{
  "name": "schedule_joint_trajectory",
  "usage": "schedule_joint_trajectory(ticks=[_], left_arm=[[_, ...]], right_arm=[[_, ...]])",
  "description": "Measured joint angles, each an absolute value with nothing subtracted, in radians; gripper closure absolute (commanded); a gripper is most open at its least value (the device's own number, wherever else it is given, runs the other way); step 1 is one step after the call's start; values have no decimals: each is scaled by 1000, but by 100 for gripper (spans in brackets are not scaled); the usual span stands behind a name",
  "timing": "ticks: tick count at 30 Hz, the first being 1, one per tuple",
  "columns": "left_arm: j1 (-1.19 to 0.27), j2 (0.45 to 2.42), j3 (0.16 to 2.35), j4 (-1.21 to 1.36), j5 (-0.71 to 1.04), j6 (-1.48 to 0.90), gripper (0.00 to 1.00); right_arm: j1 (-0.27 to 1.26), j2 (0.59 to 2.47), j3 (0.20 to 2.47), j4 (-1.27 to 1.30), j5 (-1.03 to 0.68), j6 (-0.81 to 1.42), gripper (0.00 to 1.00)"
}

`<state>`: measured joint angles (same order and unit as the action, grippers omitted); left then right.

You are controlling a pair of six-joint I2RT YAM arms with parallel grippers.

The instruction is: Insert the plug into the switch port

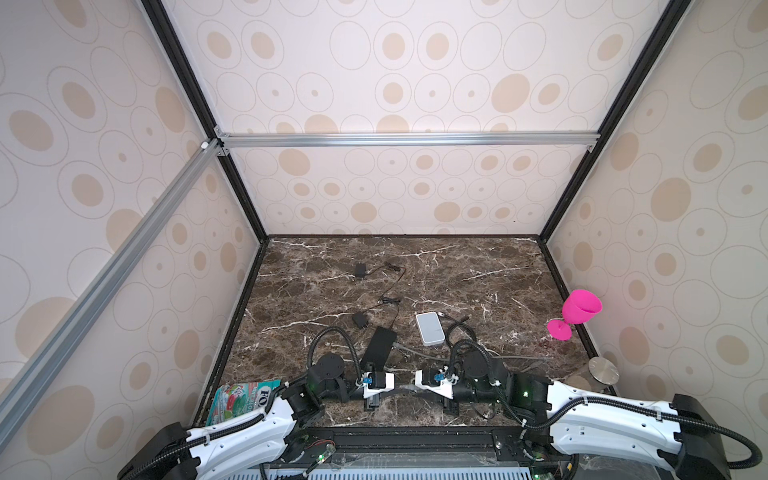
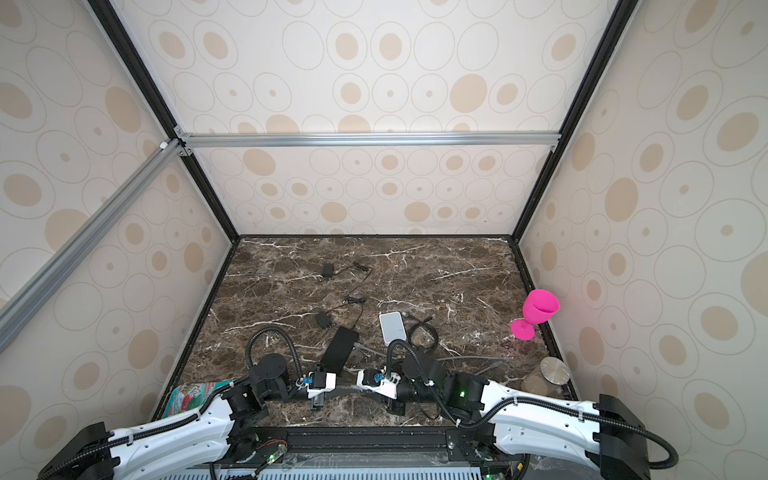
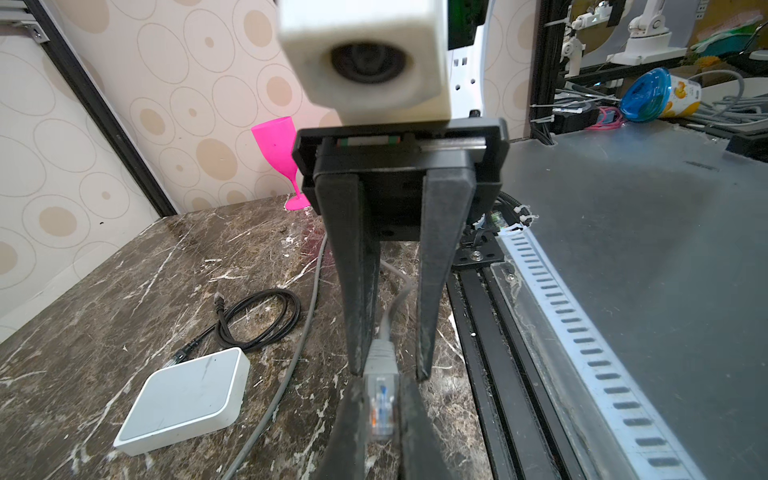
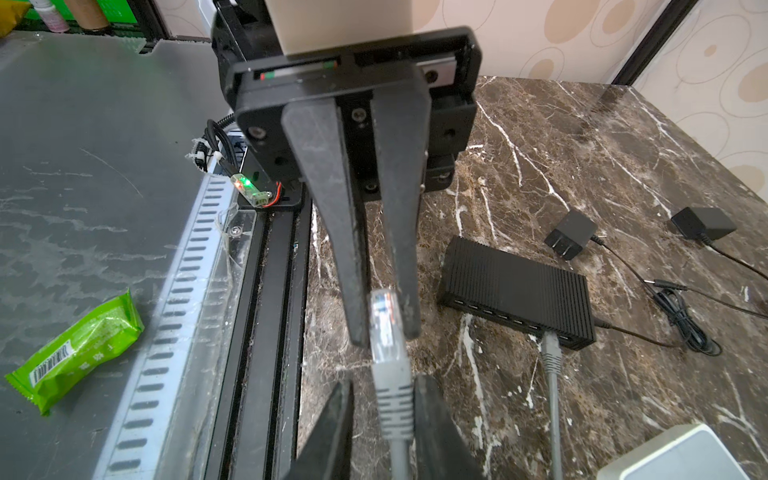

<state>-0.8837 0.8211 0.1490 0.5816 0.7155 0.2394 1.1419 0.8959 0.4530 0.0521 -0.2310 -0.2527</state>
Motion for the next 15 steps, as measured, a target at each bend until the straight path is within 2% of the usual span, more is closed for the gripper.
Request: schedule_joint_trajectory(ticks=[4, 8, 9, 11, 13, 15], left_arm=[[-884, 822, 149, 581, 717, 239, 100], [-884, 824, 149, 577, 717, 239, 100], [-884, 825, 149, 577, 716, 239, 94], [-884, 825, 149, 578, 705, 235, 48], [-884, 821, 149, 586, 656, 211, 38], [-884, 811, 150, 587, 575, 171, 11]], right_arm=[[1142, 897, 450, 54, -226, -255, 84], [1142, 897, 447, 53, -222, -254, 98], [1142, 897, 447, 53, -221, -254, 100], [1142, 896, 447, 53, -215, -253, 100], [1142, 893, 445, 51, -204, -248, 100], [1142, 887, 444, 44, -176, -234, 100]])
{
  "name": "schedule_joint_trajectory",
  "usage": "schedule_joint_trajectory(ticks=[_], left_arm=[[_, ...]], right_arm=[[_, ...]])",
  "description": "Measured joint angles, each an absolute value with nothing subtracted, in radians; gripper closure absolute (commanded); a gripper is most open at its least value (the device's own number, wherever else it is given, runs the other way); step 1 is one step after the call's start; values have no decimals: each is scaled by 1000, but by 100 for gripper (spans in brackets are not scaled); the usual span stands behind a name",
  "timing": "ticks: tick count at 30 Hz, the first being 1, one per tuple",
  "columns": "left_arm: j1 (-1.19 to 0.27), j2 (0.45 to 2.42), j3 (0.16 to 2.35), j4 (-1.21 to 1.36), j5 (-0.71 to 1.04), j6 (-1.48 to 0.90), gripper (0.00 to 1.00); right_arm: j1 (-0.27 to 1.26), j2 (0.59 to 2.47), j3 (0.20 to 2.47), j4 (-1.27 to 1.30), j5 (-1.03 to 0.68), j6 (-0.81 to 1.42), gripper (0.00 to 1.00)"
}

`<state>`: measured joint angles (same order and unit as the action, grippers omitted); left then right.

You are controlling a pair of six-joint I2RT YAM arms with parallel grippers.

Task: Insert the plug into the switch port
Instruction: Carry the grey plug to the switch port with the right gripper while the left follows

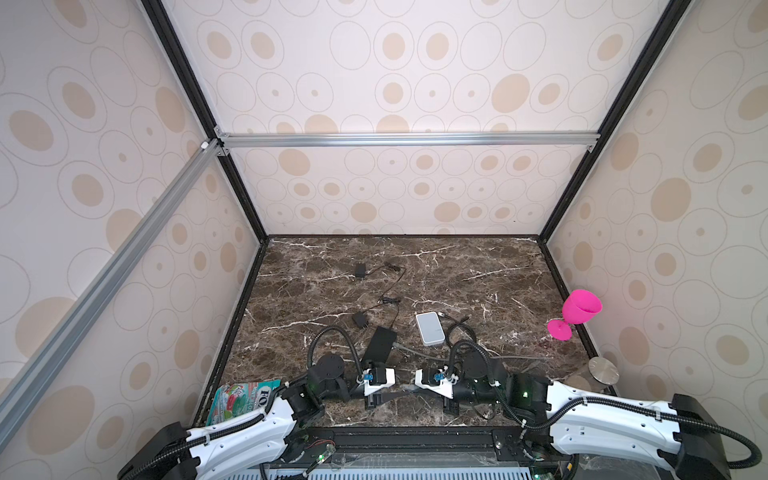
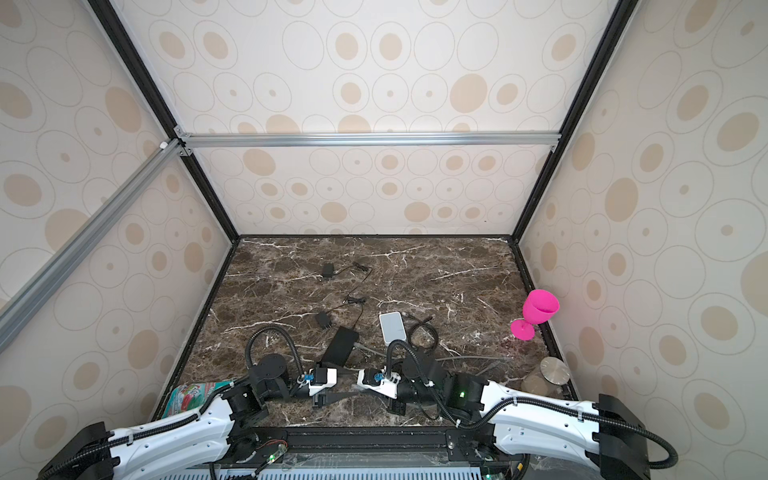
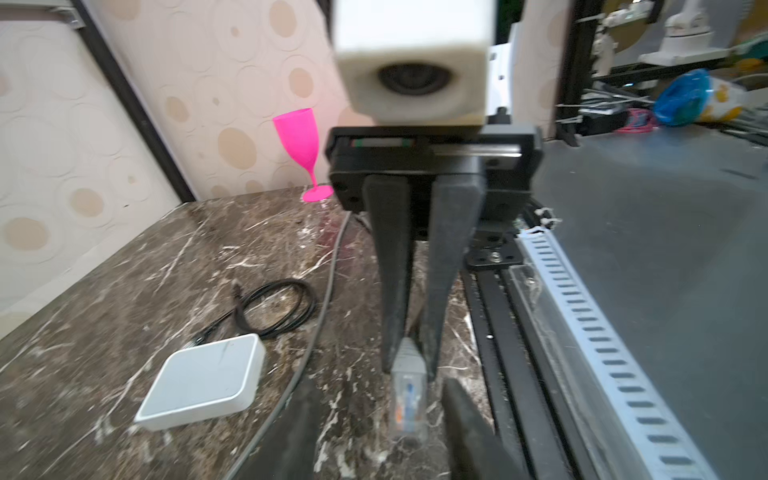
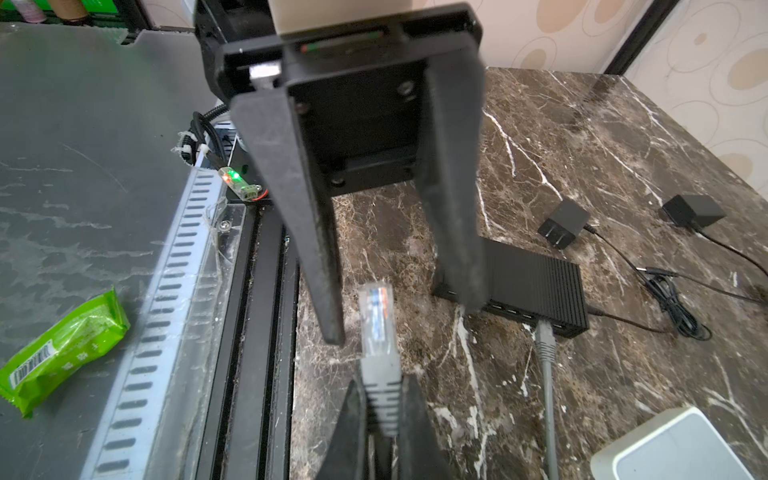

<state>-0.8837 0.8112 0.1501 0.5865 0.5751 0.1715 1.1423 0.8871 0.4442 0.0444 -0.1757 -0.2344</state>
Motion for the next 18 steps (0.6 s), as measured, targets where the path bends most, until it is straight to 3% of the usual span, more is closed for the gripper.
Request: schedule_joint_trajectory(ticks=[4, 10, 18], left_arm=[[-884, 816, 209, 513, 321, 27, 2], [-838, 868, 352, 284, -8, -229, 2], [-723, 876, 313, 130, -83, -467, 2]], right_arm=[[1139, 890, 445, 22, -76, -196, 100], [1050, 1037, 466, 17, -41, -107, 100], [984, 1299, 583, 15, -49, -10, 100]])
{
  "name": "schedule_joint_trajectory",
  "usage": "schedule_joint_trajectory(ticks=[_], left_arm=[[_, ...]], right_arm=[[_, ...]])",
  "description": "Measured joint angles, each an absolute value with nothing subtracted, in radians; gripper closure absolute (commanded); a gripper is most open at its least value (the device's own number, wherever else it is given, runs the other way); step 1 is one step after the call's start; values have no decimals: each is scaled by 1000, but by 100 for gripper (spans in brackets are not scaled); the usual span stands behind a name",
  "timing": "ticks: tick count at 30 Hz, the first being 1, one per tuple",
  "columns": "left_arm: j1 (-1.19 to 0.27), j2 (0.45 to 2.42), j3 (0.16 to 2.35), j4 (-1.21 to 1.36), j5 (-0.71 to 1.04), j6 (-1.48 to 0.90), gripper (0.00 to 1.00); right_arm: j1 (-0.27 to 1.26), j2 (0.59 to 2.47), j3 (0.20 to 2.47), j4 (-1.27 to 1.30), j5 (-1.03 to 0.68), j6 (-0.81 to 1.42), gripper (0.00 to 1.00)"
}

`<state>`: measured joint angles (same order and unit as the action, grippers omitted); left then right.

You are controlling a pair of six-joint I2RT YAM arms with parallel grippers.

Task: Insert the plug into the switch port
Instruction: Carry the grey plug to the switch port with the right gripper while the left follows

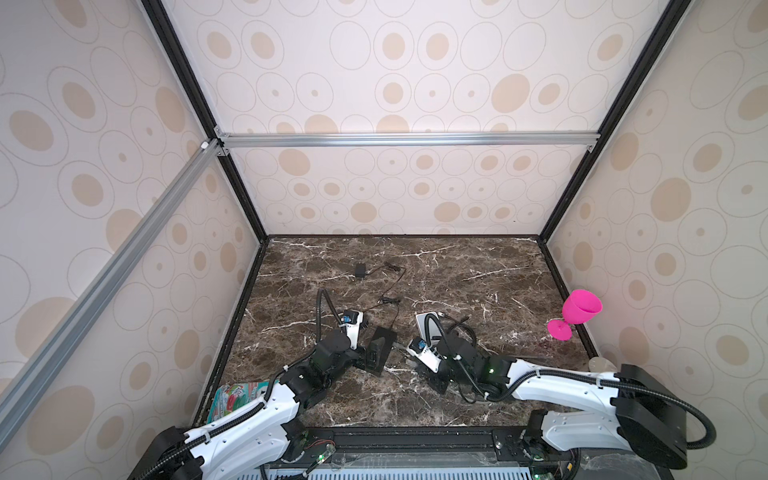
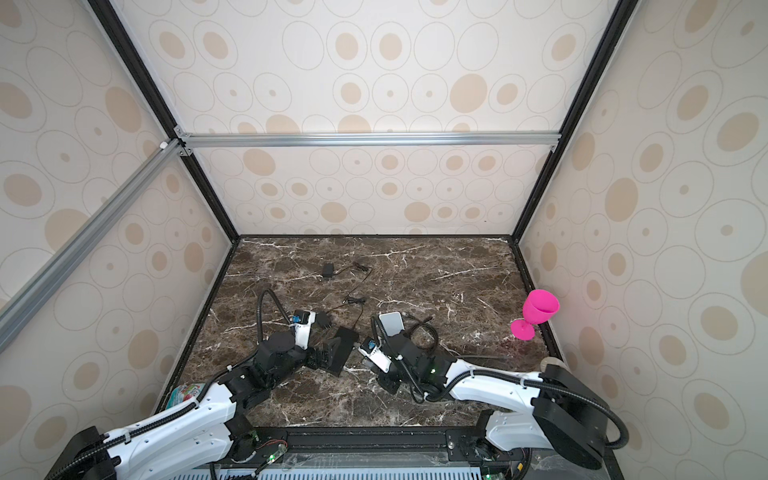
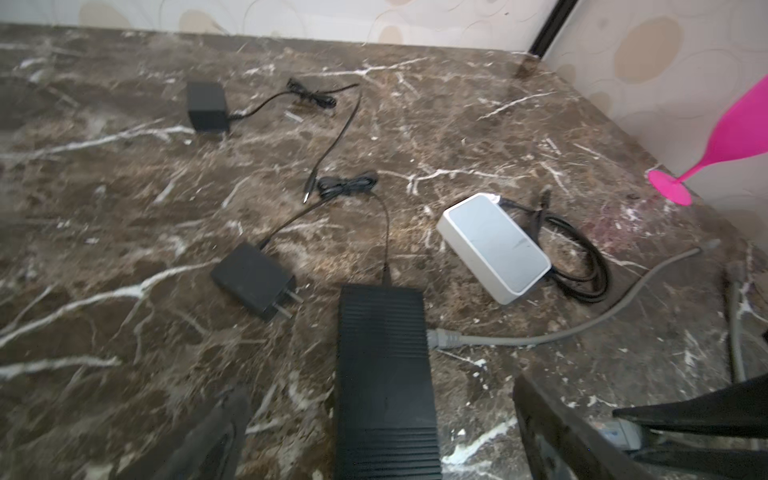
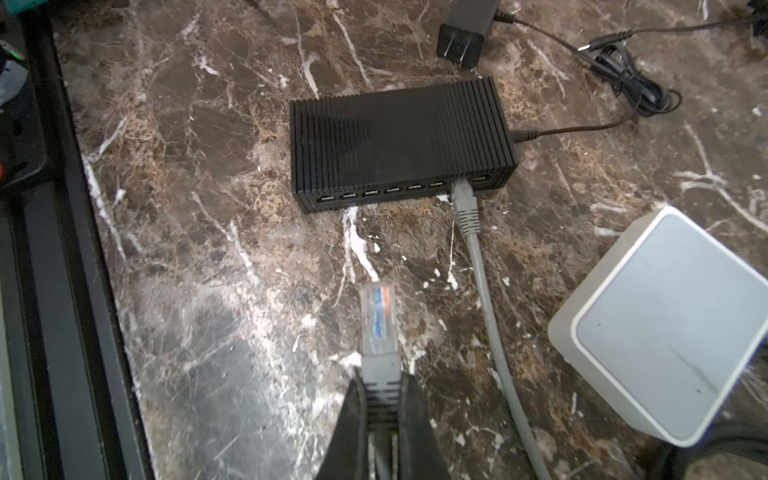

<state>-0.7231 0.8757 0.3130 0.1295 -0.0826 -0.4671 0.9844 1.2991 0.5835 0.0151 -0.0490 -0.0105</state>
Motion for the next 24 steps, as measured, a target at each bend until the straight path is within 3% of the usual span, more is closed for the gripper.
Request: schedule_joint_trajectory(ticks=[7, 10, 18, 24], left_arm=[[-722, 833, 214, 125, -89, -548, 2], [-722, 843, 167, 151, -70, -564, 7], [-787, 939, 93, 305, -53, -572, 5], [-846, 888, 4, 416, -80, -561, 8]], right_arm=[[941, 1468, 679, 3, -83, 27, 100], [936, 1530, 733, -20, -104, 23, 100], [936, 1539, 759, -56, -147, -16, 100], [936, 1539, 762, -64, -159, -41, 100]])
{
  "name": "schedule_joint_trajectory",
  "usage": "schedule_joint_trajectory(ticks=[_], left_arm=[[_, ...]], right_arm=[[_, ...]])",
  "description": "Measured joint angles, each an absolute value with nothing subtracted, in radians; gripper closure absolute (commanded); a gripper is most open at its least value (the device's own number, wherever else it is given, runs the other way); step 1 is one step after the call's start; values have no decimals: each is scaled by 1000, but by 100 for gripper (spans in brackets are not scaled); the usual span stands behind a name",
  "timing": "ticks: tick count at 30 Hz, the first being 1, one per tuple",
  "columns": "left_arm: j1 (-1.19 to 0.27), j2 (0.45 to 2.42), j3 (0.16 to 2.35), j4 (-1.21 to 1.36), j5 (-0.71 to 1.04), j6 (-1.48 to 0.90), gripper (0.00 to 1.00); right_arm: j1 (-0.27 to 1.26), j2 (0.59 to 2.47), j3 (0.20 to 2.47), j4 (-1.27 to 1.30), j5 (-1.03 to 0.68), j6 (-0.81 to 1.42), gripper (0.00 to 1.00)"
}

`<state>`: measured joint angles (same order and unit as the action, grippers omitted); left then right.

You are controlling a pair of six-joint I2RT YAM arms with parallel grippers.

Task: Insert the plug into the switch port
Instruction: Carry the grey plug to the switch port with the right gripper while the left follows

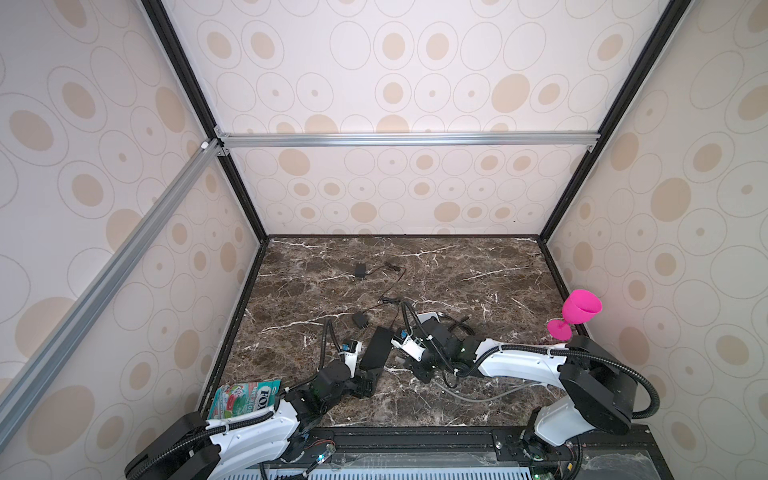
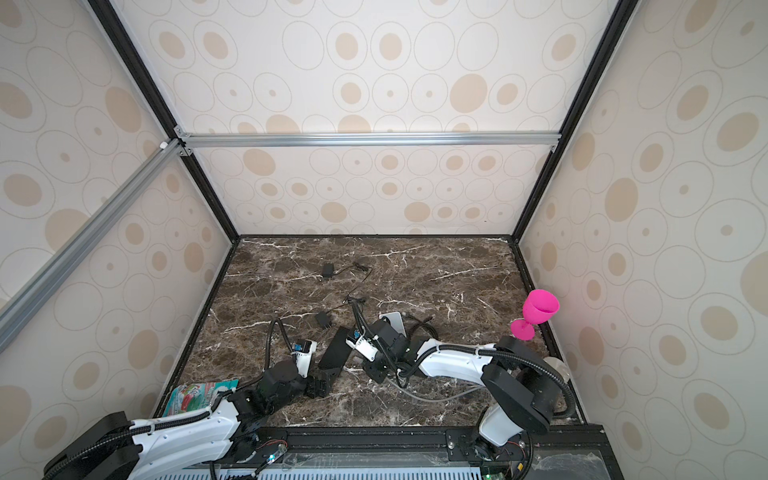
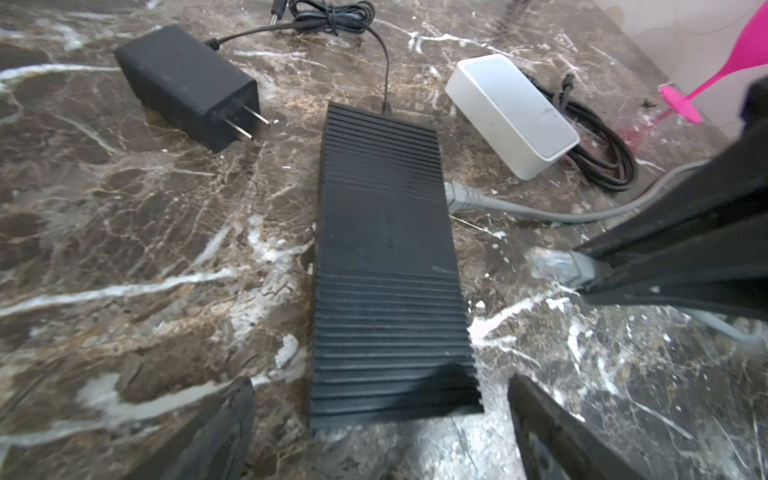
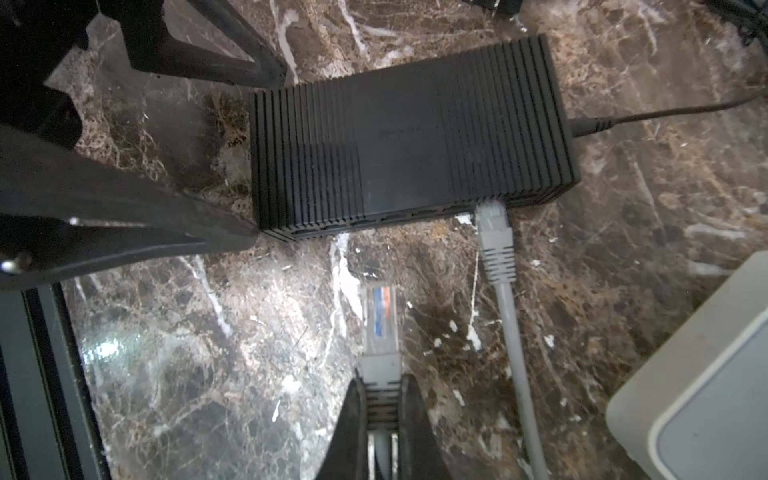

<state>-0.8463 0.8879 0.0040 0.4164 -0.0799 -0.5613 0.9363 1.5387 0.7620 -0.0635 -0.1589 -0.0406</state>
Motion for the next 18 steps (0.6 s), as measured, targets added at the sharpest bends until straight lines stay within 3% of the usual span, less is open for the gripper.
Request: schedule_joint_trajectory(ticks=[8, 18], left_arm=[[-901, 816, 4, 494, -157, -535, 10], [-974, 1063, 8, 524, -249, -510, 13]], right_arm=[[936, 1538, 758, -52, -160, -50, 100], [935, 1501, 716, -35, -126, -49, 100]])
